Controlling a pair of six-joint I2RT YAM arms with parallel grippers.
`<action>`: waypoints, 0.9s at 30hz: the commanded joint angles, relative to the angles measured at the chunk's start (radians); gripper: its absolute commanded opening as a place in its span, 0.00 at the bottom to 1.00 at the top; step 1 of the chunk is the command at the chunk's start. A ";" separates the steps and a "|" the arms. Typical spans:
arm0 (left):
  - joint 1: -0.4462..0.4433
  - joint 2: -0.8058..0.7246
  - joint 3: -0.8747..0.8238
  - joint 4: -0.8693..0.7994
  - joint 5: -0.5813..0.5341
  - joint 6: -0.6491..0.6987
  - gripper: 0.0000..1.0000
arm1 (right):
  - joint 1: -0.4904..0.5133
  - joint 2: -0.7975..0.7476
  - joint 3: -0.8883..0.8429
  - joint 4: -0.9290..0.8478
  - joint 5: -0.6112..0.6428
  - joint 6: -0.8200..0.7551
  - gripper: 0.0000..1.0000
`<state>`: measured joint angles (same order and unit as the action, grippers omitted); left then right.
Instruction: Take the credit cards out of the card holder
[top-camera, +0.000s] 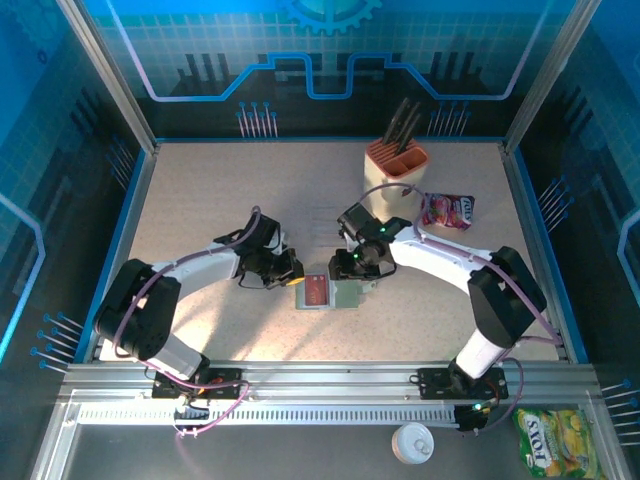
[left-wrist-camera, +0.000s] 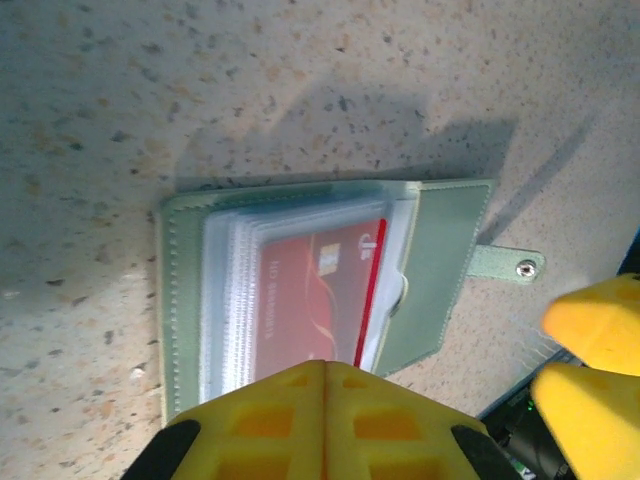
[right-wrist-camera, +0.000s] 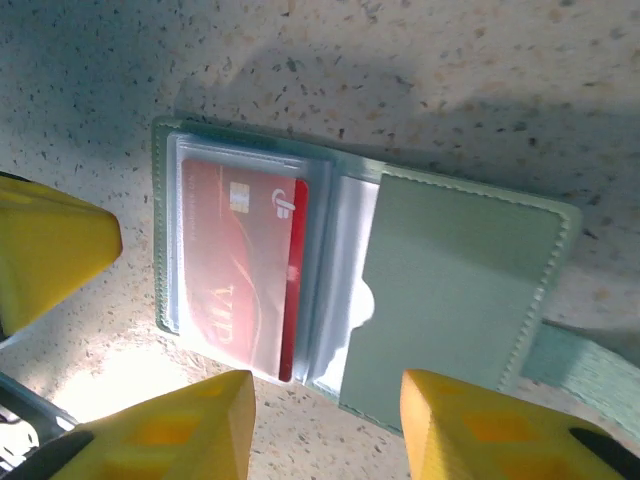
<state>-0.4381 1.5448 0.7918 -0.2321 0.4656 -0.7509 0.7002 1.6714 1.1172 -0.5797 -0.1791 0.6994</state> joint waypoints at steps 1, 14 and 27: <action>-0.009 0.024 -0.016 0.030 0.034 -0.021 0.07 | 0.008 0.026 -0.020 0.051 -0.070 0.010 0.43; -0.028 0.051 -0.025 0.011 0.019 -0.014 0.02 | 0.008 0.068 -0.078 0.204 -0.196 0.031 0.40; -0.044 0.065 -0.050 -0.003 -0.006 0.003 0.02 | 0.007 0.104 -0.103 0.287 -0.245 0.044 0.36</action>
<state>-0.4755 1.5936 0.7601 -0.2047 0.4713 -0.7597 0.7002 1.7596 1.0359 -0.3336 -0.3840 0.7277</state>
